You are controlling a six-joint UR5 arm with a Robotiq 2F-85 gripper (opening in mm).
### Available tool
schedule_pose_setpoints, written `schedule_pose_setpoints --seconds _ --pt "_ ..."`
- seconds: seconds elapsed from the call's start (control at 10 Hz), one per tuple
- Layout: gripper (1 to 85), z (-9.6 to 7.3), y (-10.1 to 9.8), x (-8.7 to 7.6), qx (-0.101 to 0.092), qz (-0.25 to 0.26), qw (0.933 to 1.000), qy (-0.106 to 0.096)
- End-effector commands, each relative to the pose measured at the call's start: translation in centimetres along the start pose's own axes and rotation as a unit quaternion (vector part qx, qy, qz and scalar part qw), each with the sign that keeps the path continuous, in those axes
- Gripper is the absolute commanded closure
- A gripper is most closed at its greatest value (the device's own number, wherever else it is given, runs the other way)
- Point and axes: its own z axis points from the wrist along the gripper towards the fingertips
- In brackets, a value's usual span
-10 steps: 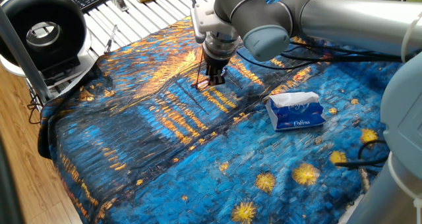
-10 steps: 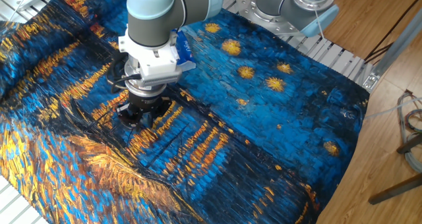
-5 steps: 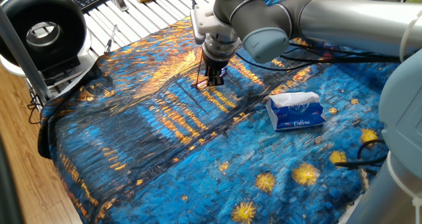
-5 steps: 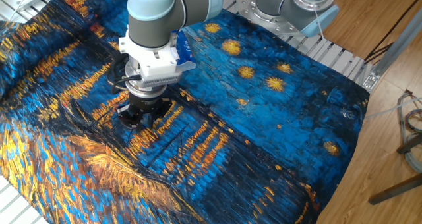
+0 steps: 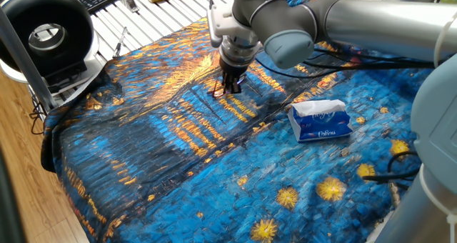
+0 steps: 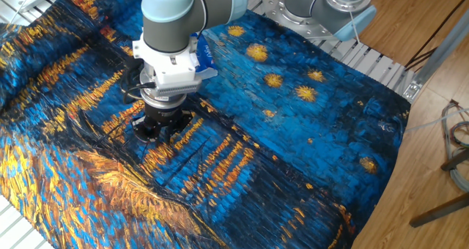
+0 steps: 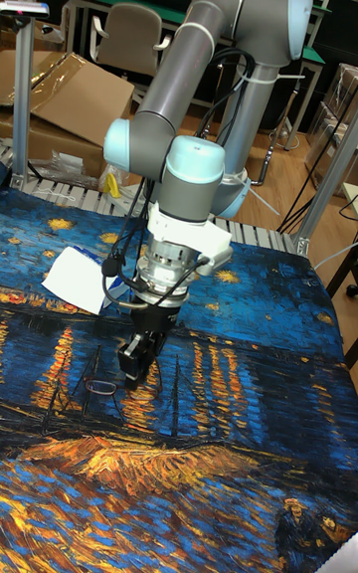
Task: Unfold the leg of the glasses (with one hand)
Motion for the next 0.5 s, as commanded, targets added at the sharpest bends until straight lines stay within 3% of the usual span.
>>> schedule_pose_setpoints --seconds 0.0,0.4 --pt "61.3 -0.39 0.05 0.04 -0.003 0.017 0.9998 -0.004" --pt "69.7 -0.69 -0.36 0.35 0.005 0.021 0.9998 0.003"
